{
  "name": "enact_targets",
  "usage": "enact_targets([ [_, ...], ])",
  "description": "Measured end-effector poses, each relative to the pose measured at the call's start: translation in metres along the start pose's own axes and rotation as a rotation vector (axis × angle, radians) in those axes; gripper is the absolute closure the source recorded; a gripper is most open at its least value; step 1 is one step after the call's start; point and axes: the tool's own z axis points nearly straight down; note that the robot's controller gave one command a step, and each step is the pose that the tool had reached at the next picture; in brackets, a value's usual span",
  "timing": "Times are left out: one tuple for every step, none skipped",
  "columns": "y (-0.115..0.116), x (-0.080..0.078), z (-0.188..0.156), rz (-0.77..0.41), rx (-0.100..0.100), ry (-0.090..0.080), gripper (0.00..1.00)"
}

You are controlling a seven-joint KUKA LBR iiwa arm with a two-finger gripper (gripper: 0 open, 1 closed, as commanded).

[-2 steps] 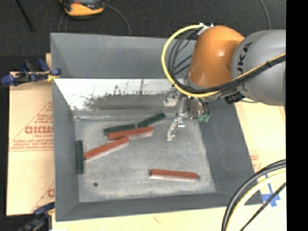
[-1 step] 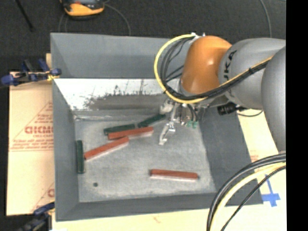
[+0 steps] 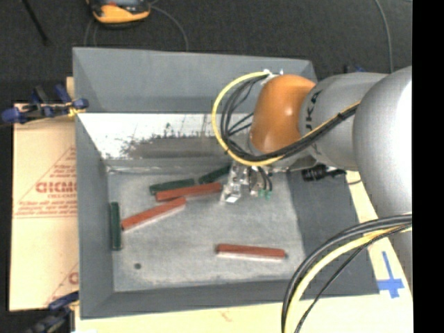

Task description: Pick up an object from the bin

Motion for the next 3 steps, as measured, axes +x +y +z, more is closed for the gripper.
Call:
enact_targets([
  [0.0, 0.0, 0.0, 0.0, 0.0, 0.0, 1.0],
  [-0.002, 0.006, -0.024, -0.052, 0.003, 0.008, 1.0],
  [0.025, -0.028, 0.002, -0.23, -0.001, -0.017, 0.0],
])
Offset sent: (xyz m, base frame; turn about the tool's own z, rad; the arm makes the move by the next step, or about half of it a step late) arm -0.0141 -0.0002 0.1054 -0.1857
